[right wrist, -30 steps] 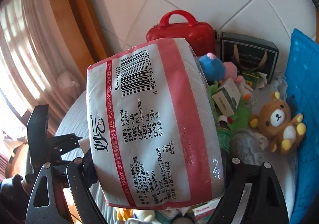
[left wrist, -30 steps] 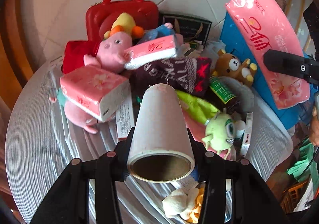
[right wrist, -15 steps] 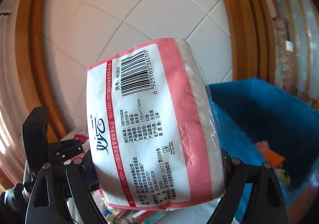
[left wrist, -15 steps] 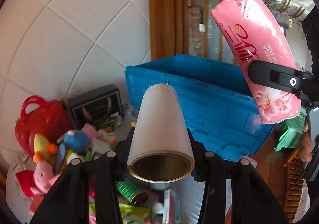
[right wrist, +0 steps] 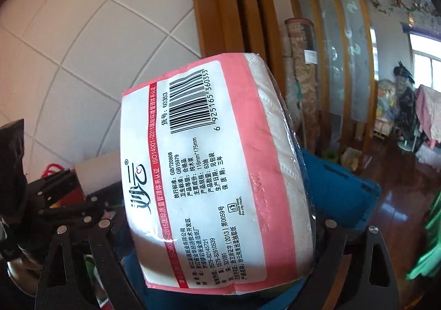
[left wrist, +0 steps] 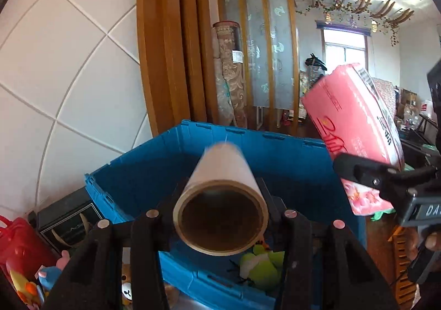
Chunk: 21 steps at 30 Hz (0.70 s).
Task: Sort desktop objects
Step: 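Carry the tube and tissue pack into the blue bin while both grippers open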
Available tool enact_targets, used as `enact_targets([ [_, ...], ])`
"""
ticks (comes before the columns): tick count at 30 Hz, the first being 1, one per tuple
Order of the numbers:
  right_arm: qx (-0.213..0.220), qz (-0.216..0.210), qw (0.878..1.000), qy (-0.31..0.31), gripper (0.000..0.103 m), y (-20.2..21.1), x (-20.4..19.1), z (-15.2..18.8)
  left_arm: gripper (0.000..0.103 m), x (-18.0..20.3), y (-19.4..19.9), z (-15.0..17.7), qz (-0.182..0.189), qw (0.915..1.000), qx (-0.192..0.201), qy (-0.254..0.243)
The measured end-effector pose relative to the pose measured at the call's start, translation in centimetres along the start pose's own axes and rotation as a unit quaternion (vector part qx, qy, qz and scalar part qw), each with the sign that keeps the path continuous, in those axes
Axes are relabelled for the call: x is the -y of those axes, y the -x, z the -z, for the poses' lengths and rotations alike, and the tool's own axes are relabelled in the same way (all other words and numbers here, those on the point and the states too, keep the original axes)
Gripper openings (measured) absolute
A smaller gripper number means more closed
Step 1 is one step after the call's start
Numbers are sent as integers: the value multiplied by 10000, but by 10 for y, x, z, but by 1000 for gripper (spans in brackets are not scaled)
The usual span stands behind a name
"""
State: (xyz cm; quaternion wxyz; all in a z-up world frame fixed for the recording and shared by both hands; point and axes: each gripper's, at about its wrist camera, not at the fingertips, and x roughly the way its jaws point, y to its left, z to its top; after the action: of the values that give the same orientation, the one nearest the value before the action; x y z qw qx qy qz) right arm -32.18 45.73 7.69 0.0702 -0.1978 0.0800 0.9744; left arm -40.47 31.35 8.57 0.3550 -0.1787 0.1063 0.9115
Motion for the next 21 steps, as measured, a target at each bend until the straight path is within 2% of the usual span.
enact_targets([
  [1, 6, 35, 10000, -46, 94, -5, 7, -3, 59, 1, -5, -7, -112, 9999, 6, 17],
  [2, 21, 68, 9999, -85, 95, -7, 13, -7, 71, 1, -6, -13, -213, 9998, 50, 32],
  [3, 67, 122, 9998, -132, 96, -8, 18, -10, 79, 0, -7, -16, -291, 9995, 136, 45],
  [4, 121, 168, 9996, -174, 98, -5, 23, -12, 80, -1, -6, -19, -352, 9991, 219, 56],
  [8, 295, 293, 9990, -163, 102, 2, 33, -17, 81, -2, -1, -17, -601, 9977, 317, 36],
  [12, 318, 455, 9985, -2, 102, -6, 35, -18, 81, -4, 1, -8, -723, 9970, 250, 105],
  [21, 246, 253, 9993, 95, 102, -4, 22, -11, 81, -8, 21, 17, -1009, 9945, 170, 232],
])
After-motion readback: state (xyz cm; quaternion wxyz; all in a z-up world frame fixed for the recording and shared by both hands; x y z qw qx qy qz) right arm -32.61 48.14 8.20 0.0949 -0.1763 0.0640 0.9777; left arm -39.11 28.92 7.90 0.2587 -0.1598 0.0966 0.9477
